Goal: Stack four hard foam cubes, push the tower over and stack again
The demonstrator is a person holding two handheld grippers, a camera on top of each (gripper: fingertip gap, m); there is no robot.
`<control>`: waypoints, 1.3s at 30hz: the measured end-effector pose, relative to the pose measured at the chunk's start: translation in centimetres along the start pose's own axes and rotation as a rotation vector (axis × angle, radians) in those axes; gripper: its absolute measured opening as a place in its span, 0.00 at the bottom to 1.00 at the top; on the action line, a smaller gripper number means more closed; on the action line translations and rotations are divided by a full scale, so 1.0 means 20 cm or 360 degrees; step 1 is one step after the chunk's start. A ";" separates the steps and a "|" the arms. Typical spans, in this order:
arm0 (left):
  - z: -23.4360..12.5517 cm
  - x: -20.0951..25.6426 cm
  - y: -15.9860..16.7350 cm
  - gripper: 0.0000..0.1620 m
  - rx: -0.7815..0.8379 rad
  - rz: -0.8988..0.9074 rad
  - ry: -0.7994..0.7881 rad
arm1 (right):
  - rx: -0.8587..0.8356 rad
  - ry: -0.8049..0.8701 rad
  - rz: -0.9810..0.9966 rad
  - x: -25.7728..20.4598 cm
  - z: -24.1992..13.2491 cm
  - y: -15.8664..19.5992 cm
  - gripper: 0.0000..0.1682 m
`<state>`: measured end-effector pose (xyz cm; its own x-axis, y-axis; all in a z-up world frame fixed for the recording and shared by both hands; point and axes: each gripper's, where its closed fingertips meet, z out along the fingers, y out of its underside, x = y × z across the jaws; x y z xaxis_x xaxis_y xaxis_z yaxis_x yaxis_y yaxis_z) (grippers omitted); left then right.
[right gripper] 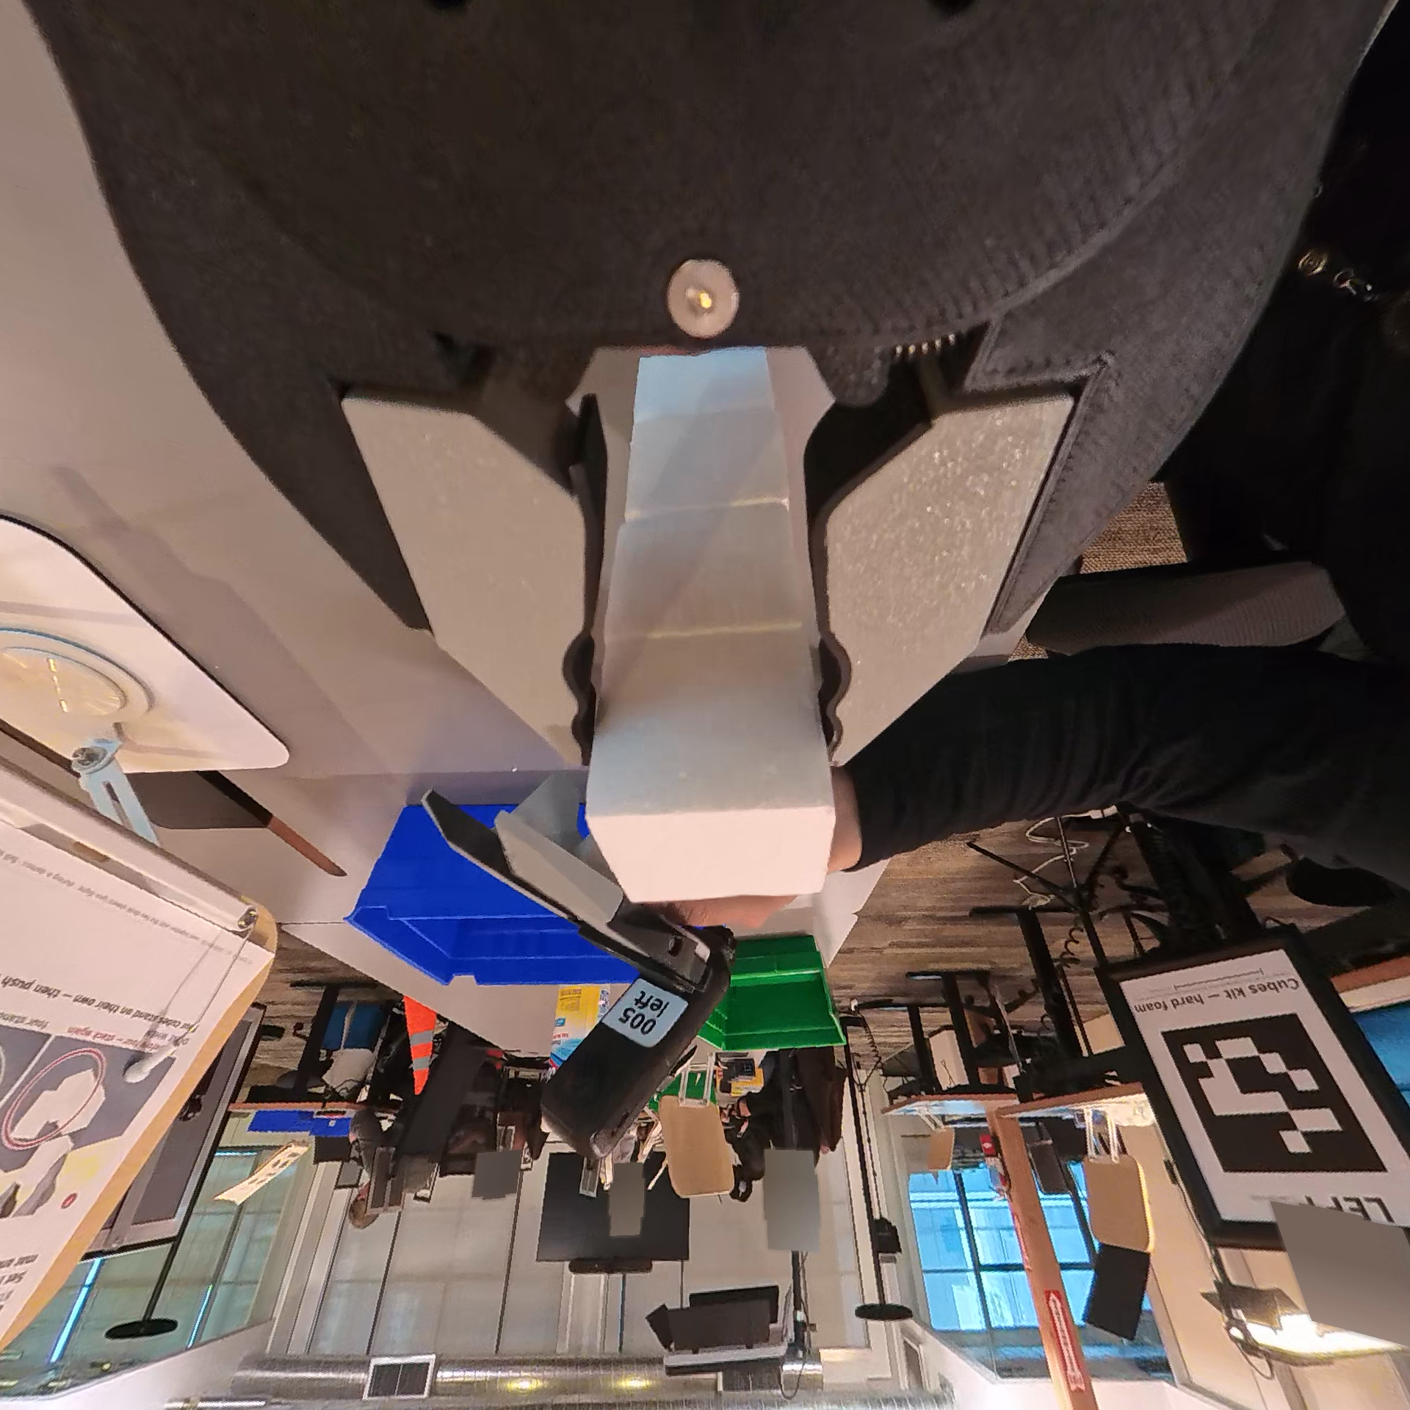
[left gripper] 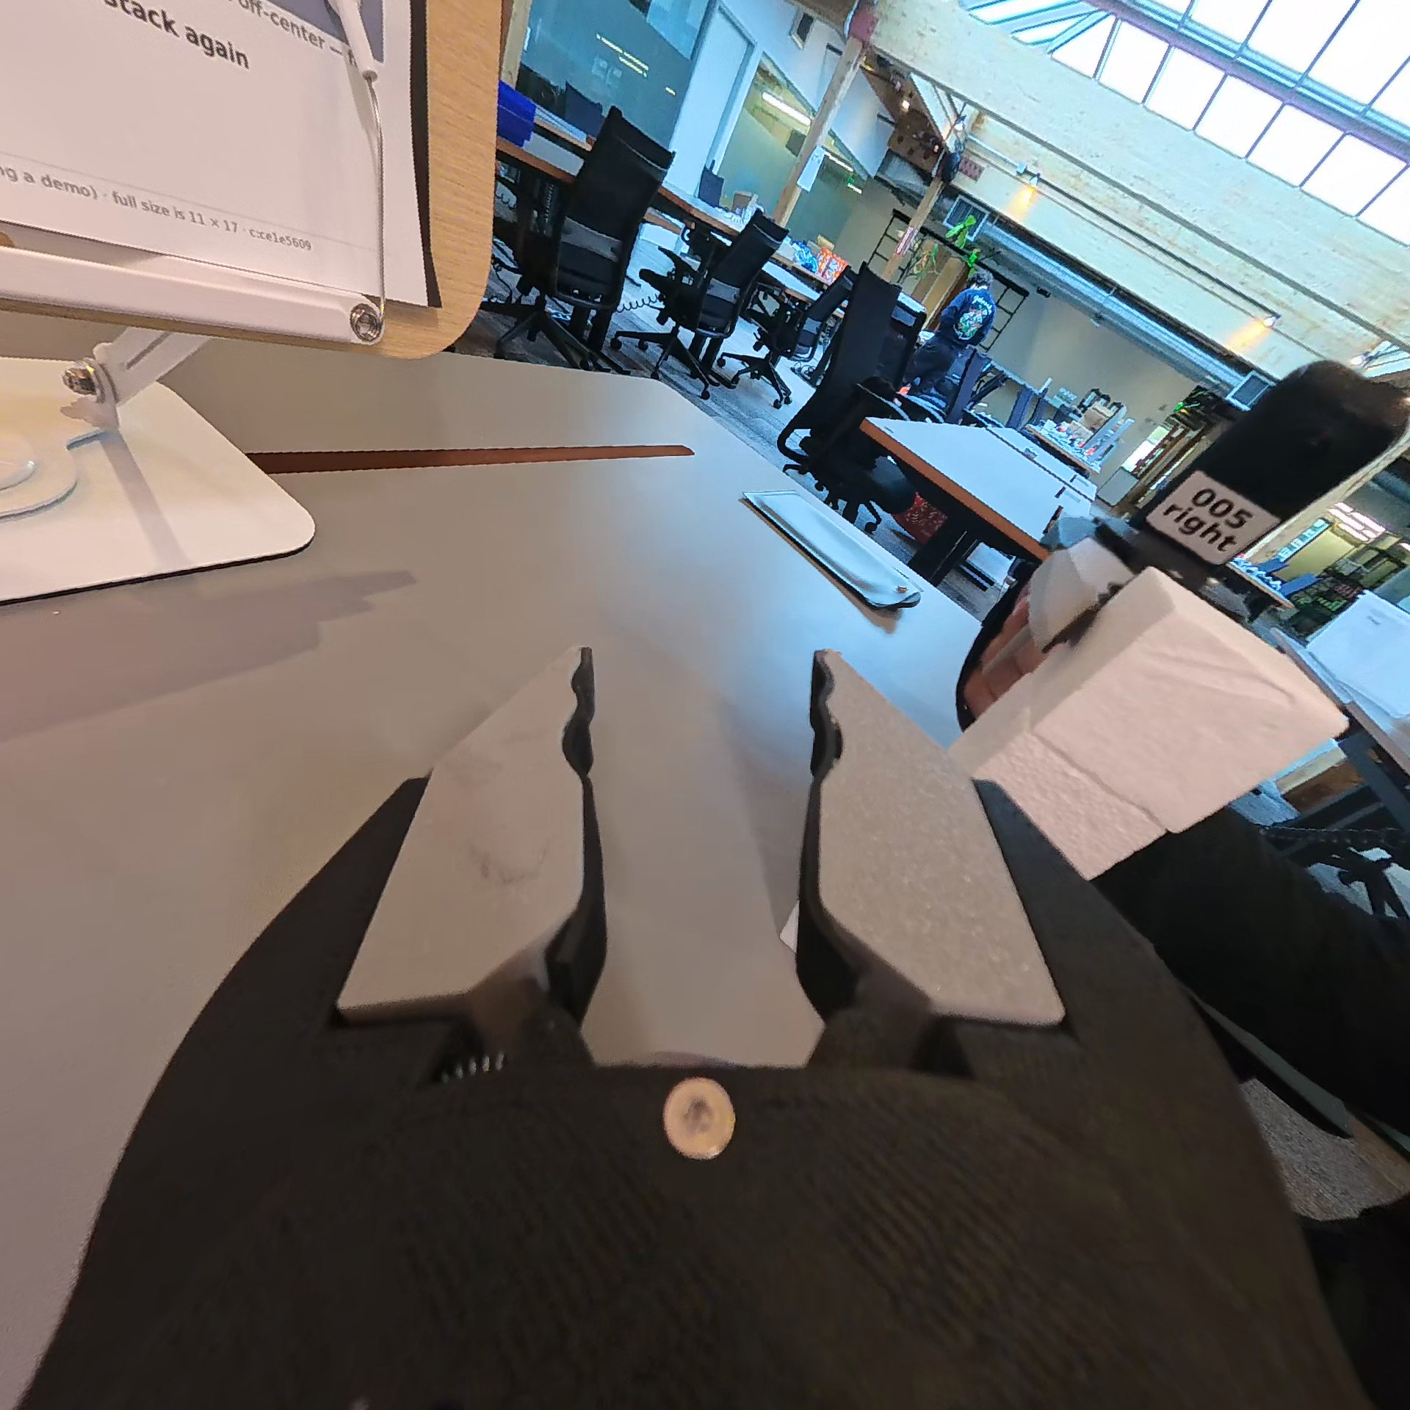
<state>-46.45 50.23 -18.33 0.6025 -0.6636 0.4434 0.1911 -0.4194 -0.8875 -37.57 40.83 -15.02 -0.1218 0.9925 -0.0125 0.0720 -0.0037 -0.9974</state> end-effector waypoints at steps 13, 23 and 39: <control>0.00 -0.02 0.01 0.34 -0.0002 -0.0014 -0.0008 | 0.0061 -0.0013 -0.0032 -0.03 -0.05 0.00 0.44; 0.01 -0.05 0.02 0.34 -0.0011 -0.0023 -0.0038 | 0.0359 0.0256 -0.0113 0.15 -0.34 -0.11 0.00; 0.02 -0.10 0.06 0.32 -0.0078 0.0058 -0.0161 | 0.0159 -0.0098 -0.0145 -0.02 -0.25 0.05 0.00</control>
<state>-47.05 51.29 -20.40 0.6840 -0.6139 0.3940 0.1313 -0.4277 -0.8943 -32.54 41.12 -15.64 -0.1841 0.9799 0.0770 -0.0408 0.0707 -0.9967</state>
